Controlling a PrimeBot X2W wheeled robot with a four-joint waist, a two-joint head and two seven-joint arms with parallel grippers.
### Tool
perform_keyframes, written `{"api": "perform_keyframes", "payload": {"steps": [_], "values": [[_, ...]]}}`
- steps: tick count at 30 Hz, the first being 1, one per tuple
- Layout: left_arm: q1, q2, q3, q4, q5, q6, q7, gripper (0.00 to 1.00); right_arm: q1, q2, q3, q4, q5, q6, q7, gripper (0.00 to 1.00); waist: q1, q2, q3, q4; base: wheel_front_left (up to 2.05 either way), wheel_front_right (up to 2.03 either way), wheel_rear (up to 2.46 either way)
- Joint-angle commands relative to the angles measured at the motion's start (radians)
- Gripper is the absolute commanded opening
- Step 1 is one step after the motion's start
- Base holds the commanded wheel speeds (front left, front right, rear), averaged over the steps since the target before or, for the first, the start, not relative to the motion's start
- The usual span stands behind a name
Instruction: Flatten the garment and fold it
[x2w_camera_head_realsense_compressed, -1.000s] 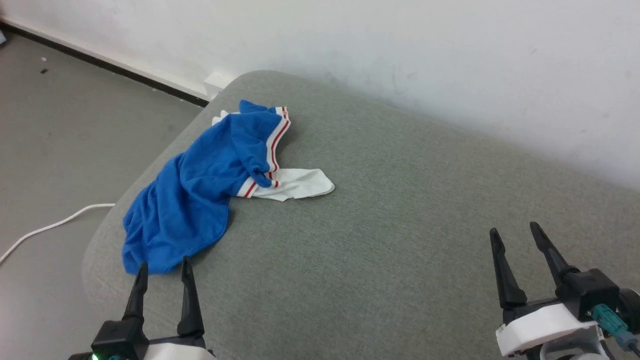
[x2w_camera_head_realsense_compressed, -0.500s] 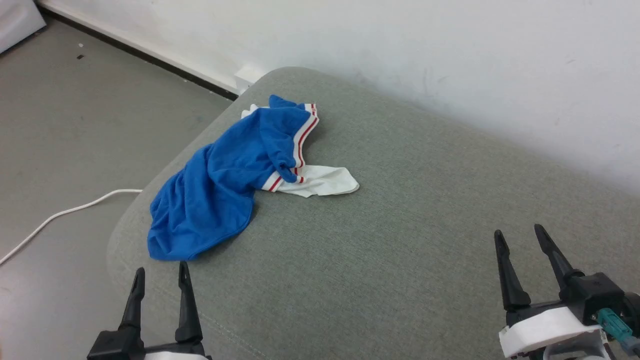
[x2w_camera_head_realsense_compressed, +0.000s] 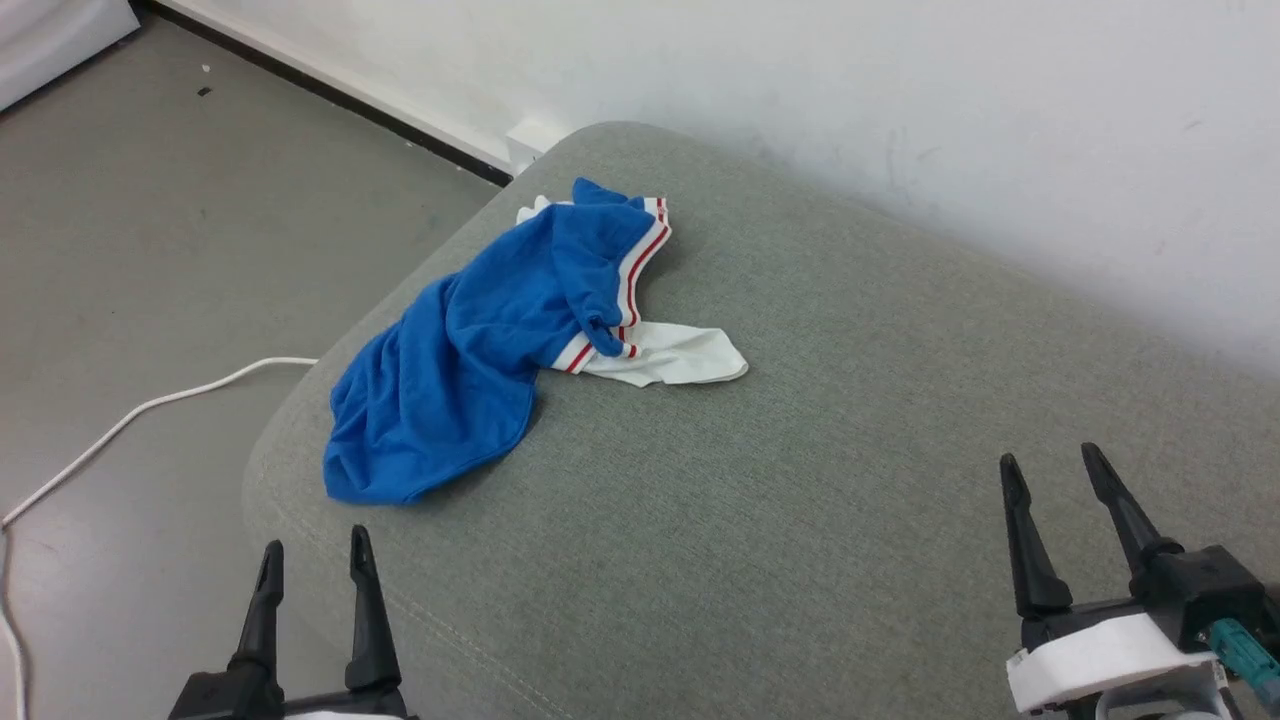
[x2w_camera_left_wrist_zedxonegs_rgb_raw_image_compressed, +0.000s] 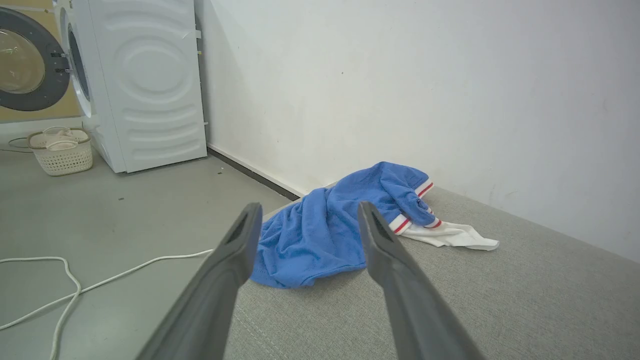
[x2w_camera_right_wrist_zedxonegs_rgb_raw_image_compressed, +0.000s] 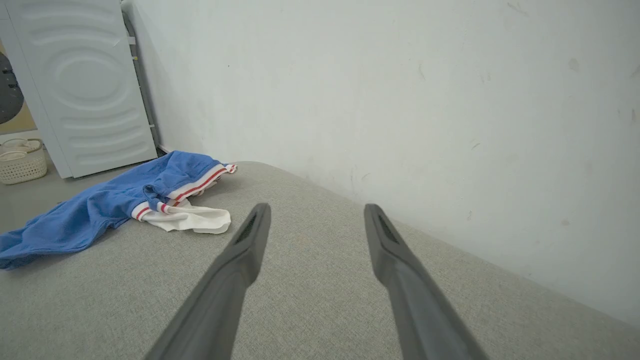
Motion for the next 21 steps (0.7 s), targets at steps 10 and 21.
{"api": "perform_keyframes", "payload": {"steps": [10,21], "values": [[-0.137,0.026,-0.051,-0.167,-0.186,-0.042,0.119,1.0,0.018,0.003,-0.035,-0.07,-0.005,-0.001,0.03,1.0,0.0,0.0,0.042,0.008,0.0,0.0,0.0],[-0.697,0.241,-0.017,-0.079,-0.204,-0.113,0.502,1.0,-0.01,0.003,-0.059,-0.251,-0.056,-0.001,0.132,1.0,0.0,0.0,0.186,-0.045,0.0,0.0,0.0]]}}
